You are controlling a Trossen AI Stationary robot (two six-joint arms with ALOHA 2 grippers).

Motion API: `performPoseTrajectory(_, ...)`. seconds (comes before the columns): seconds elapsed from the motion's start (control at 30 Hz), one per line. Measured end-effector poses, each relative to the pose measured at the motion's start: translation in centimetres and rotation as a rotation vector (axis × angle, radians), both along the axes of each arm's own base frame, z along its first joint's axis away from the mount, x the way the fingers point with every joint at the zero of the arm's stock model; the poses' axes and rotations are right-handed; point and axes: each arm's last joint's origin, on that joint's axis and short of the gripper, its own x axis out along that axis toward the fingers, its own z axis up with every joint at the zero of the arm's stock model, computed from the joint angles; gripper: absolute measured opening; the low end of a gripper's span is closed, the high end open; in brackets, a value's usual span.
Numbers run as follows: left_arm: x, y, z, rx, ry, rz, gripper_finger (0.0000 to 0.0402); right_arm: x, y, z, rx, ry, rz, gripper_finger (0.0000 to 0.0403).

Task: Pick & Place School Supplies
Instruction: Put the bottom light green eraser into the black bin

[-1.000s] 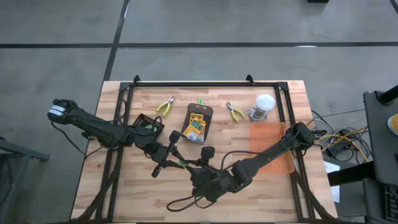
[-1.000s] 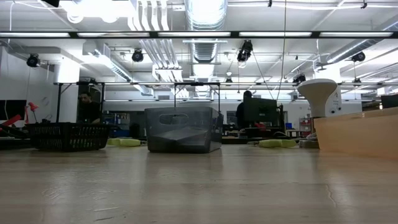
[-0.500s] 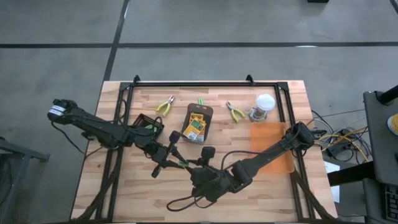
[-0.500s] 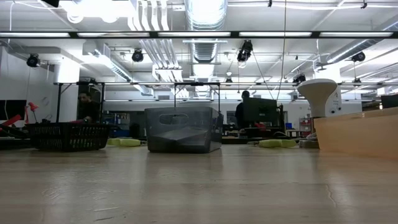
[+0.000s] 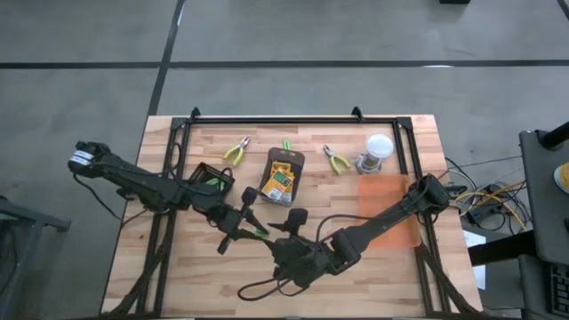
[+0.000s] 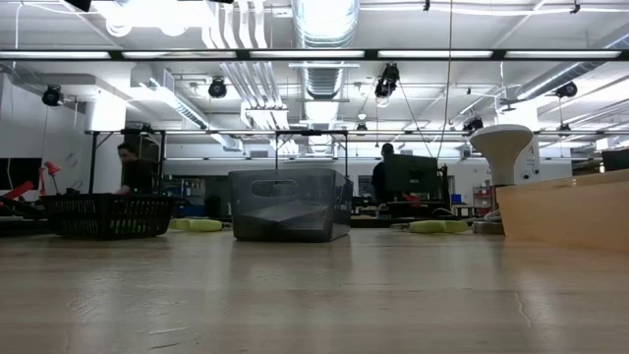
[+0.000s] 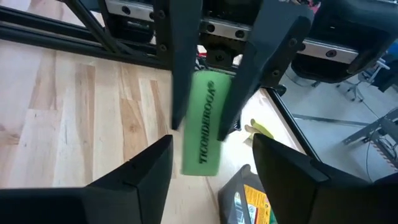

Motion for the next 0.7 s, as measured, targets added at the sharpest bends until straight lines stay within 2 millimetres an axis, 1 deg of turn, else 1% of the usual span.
performPoseTrajectory(0.1,0.0,0.3,-0.3,0.024,0.03,0.09,0.0094,-0.1,0.2,0.0,0.0,0.0,0.005,0.0226)
performPoseTrajectory(0.23,0.1,0.8,-0.8,0.076,0.071,0.284,0.0094,-0.3,0.4,0.1,-0.006,0.0,0.009,0.0233)
performPoseTrajectory(0.3,0.0,1.2,-1.1,0.099,0.096,0.367,0.0094,-0.4,0.6,0.1,-0.006,0.0,0.015,0.0233)
performPoseTrajectory(0.4,-0.1,1.4,-1.4,0.106,0.128,0.445,0.0094,-0.5,0.7,0.2,-0.005,0.002,0.021,0.023)
performPoseTrajectory(0.57,-1.0,1.9,-1.6,0.085,0.206,0.553,0.0094,-0.5,0.6,0.1,-0.008,0.007,0.018,0.0226)
performPoseTrajectory(0.7,-2.3,2.4,-1.4,0.033,0.263,0.624,0.0094,-0.6,0.6,0.0,-0.012,0.025,0.015,0.0226)
